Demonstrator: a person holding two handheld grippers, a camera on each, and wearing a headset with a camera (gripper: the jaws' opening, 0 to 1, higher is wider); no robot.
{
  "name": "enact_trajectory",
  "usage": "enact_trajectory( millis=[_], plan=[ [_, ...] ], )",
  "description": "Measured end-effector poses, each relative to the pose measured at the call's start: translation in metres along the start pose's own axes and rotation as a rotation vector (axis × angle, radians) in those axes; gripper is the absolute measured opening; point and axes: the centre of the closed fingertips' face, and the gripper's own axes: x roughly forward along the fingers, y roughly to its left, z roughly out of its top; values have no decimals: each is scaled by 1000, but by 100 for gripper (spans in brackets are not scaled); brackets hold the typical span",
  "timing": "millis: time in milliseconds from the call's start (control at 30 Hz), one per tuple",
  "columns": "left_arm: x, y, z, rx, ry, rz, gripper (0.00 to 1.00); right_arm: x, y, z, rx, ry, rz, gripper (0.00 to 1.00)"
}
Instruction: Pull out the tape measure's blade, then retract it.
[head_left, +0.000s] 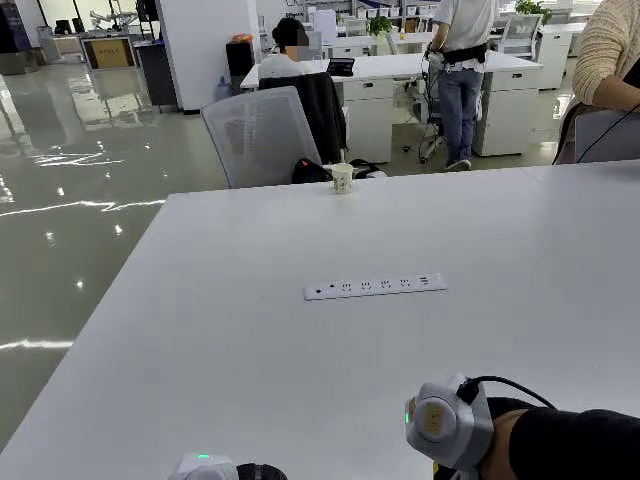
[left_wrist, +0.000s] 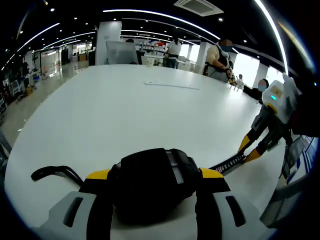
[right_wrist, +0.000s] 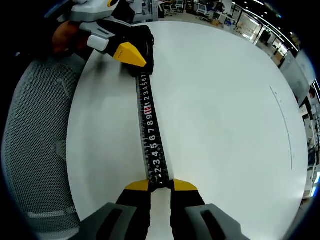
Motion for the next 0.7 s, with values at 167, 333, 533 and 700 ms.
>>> enact_trajectory(
  millis=[167,333,533,700],
  plan=[
    [-1,0,0,-1,0,-1,62,1,0,2,-1,0,-1,11],
    [-1,1,0,-2,1,-1,62,1,0,4,-2,-1,-3,11],
    [0,1,1,-3,1,-1,62,2,0,5,-3,1,-4,11],
    [1,1,1,-4,3,-3,62,1,0,7,2,-4,-3,11]
  ],
)
